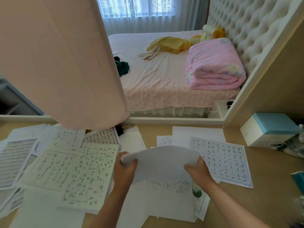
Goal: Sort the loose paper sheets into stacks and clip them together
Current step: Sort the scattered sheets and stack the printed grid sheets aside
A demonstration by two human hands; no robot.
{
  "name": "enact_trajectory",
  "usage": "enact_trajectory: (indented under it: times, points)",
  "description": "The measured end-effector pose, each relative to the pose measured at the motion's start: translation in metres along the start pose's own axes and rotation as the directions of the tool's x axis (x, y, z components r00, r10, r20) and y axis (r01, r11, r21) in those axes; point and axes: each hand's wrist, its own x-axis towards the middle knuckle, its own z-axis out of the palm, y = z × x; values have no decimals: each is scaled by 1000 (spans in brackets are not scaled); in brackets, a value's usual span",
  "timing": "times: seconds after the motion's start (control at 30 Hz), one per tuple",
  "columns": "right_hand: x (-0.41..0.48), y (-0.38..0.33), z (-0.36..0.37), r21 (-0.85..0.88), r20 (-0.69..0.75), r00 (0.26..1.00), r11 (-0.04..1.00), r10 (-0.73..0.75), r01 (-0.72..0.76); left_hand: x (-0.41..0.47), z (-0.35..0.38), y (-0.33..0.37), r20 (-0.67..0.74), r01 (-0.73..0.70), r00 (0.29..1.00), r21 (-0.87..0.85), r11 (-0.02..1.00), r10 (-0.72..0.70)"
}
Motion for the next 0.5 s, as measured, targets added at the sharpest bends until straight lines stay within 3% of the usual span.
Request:
enact_trajectory:
  times: [0.1, 0.17, 0.27, 0.33, 0.37, 0.43, 0.5]
  points:
    - [0, 4, 2, 35, 14, 1000, 999, 24, -25, 0, -10, 4, 31, -60, 998, 108, 992, 57]
    - [6, 1, -1, 29, 39, 999, 999, 19, -20, 12, -29, 12, 173, -156, 979, 287, 945, 108]
    - [19, -7, -3, -63, 92, 995, 997, -28, 34, 28, -56, 34, 424, -310, 906, 669, 676, -5]
    - [25, -18, 5, -98, 151, 987, 993, -58, 73, 29, -53, 43, 487, -394, 870, 783, 481, -80]
    - [27, -24, 12, -106, 193, 978, 990, -75, 97, 27, -46, 45, 519, -429, 850, 780, 456, -87]
    - [31, -37, 29, -134, 272, 957, 980, -104, 145, 19, -31, 41, 559, -446, 827, 716, 538, -59]
    - [36, -46, 43, -160, 292, 950, 974, -107, 159, 17, -29, 35, 521, -412, 853, 668, 621, 5]
